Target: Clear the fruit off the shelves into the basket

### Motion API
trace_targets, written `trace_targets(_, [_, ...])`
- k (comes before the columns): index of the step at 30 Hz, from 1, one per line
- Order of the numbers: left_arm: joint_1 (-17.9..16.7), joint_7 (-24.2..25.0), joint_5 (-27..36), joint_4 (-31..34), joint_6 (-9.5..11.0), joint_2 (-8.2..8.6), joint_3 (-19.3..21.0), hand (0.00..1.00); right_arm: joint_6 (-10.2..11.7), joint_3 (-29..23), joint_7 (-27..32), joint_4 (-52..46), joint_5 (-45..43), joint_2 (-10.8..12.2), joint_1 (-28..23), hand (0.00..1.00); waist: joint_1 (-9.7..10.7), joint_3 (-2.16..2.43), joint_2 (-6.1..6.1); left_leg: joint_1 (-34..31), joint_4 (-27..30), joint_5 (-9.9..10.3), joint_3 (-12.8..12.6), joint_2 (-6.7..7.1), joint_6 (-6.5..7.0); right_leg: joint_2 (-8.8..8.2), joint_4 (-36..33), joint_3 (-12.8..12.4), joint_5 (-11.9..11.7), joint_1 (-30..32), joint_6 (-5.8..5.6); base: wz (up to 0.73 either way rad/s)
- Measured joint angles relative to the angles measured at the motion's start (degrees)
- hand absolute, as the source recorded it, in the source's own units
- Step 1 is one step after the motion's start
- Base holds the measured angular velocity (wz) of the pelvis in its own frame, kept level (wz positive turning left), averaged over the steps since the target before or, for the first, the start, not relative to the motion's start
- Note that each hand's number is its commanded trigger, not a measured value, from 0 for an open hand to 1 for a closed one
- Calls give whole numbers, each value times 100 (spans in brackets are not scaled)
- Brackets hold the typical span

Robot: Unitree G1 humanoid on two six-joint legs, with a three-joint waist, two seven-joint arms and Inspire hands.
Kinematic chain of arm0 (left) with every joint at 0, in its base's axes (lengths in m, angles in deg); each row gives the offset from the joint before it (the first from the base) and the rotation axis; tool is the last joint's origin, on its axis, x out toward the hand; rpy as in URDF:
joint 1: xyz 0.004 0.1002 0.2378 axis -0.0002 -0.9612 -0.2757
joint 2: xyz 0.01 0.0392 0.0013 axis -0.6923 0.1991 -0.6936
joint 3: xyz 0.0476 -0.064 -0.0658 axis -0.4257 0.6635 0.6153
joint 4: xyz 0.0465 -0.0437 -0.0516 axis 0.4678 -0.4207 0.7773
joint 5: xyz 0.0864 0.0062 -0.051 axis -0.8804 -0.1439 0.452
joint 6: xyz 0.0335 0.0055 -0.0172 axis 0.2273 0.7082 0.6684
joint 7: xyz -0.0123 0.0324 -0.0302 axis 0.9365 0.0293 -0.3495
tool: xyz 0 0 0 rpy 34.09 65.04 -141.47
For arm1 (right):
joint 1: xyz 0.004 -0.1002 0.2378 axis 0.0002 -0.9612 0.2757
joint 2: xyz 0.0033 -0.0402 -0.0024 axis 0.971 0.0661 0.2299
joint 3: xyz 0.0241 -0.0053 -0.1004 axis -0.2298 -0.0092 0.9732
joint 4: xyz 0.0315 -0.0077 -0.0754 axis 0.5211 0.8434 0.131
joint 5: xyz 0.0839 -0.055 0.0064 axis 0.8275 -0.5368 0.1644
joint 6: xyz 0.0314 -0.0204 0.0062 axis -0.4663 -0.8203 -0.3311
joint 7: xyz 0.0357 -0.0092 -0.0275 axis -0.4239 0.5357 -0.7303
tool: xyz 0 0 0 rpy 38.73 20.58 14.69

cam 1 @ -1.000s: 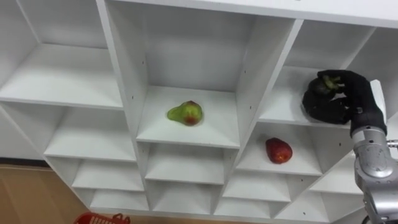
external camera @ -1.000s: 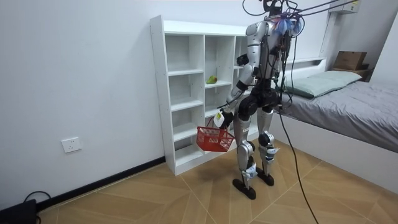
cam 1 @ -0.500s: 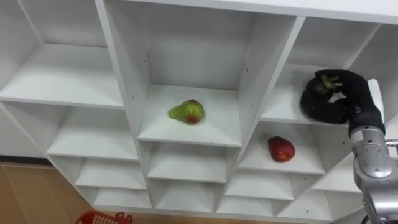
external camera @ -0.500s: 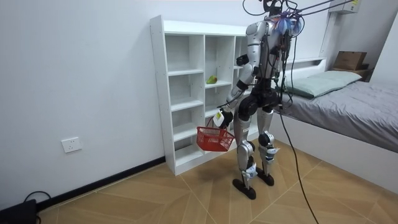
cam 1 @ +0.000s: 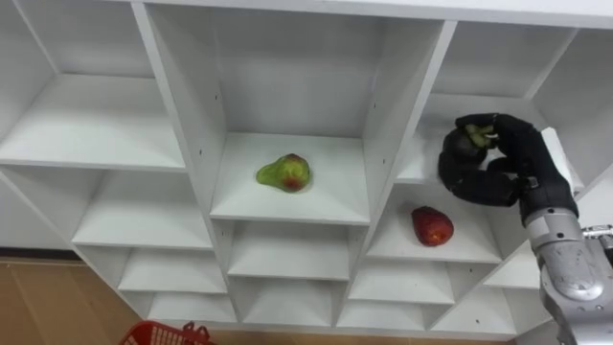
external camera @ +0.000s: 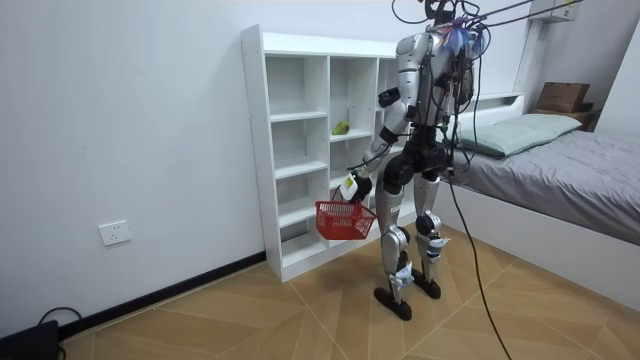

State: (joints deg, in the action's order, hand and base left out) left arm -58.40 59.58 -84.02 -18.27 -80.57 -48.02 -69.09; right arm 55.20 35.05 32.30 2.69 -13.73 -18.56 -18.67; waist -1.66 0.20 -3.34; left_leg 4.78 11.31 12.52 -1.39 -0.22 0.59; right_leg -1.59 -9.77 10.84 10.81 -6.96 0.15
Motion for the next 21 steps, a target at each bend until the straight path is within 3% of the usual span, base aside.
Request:
trace_targets(7, [42,1,131,60,216,7,-127,100,39,131,-631,-479,264,373,-329,100,123,-3,4,-14,-2,2,-81,-17,-1,13,-14,-104,-7,55,12,-7])
trace_targets(10, [63,4,140,48,287,21,-191,100,40,236,-846,-546,446,402,-337,100,144,-14,43,-42,-2,3,-170,-37,0,20,-96,-162,-10,159,16,-15])
trace_targets(15, [108,126,139,46,289,19,-418,100,35,414,-1186,-861,589,457,-565,100,146,18,103,-122,8,3,-177,-39,1,31,-95,-220,-15,238,23,-1])
trace_targets(17, [105,142,146,46,289,28,-539,100,33,453,-1205,-893,597,527,-657,100,144,50,157,-137,-1,3,-224,-45,0,40,-103,-269,-16,282,25,-9])
trace_targets(21, [152,147,233,48,288,13,-686,100,12,520,-1377,-889,568,519,-767,100,174,46,213,-166,-3,3,-253,-54,-1,49,-112,-282,-18,327,29,-4])
